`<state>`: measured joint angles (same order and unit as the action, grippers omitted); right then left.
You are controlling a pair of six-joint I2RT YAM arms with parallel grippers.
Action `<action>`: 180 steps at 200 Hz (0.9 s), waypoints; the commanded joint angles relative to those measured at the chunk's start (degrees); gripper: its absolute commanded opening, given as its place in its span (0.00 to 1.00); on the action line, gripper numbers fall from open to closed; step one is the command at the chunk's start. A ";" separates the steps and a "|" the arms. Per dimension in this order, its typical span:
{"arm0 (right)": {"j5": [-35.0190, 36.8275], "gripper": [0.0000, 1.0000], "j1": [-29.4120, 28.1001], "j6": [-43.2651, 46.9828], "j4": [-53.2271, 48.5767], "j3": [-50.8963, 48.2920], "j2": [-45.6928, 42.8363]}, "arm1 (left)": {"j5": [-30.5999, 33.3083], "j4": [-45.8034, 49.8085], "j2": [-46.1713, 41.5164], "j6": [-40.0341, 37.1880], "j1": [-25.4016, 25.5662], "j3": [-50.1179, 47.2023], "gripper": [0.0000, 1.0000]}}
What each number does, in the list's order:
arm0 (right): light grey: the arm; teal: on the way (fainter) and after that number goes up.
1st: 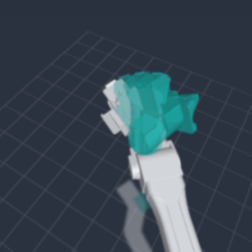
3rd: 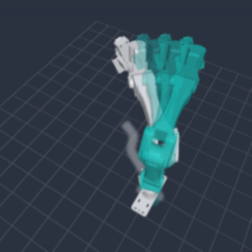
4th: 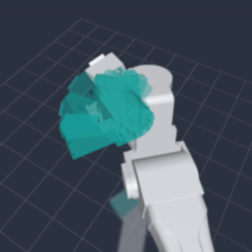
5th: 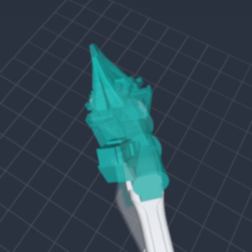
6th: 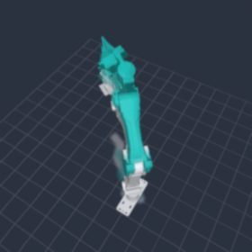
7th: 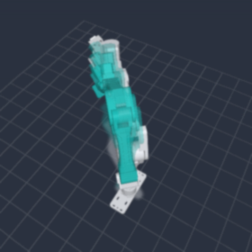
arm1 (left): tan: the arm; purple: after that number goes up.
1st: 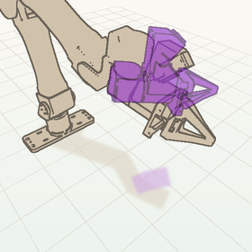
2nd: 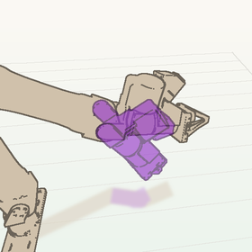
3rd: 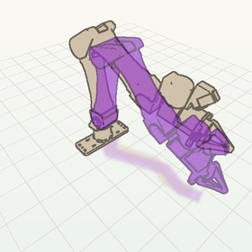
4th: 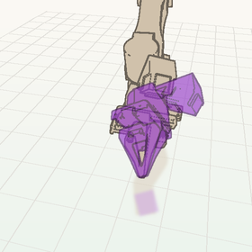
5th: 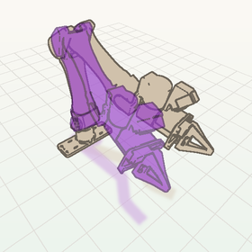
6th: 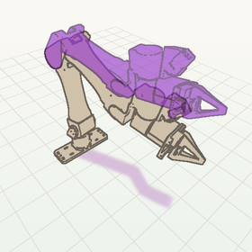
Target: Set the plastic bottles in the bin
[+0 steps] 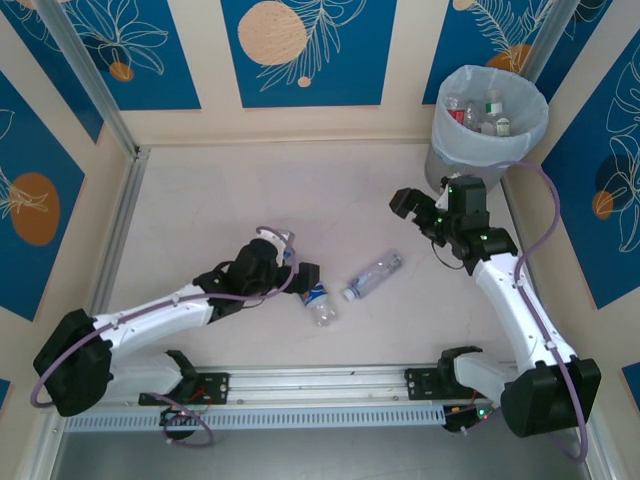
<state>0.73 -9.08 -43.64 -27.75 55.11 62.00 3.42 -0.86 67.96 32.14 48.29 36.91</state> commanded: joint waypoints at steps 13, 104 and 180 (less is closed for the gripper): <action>2.46 1.00 -2.04 -9.24 -3.35 -2.29 0.39 | -1.62 -1.50 -3.45 -4.12 2.13 -2.74 0.99; 9.42 1.00 -9.57 -35.94 -18.34 1.05 11.46 | 8.55 -3.54 -7.60 1.02 2.48 -9.71 0.99; 2.56 1.00 -12.77 -42.92 -12.57 1.21 23.61 | 12.36 -1.25 -9.74 0.77 2.43 -11.20 0.99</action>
<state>6.76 -20.75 -83.15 -42.04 54.65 82.35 13.82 -2.50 59.05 32.67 50.17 26.61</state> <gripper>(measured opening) 0.997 0.992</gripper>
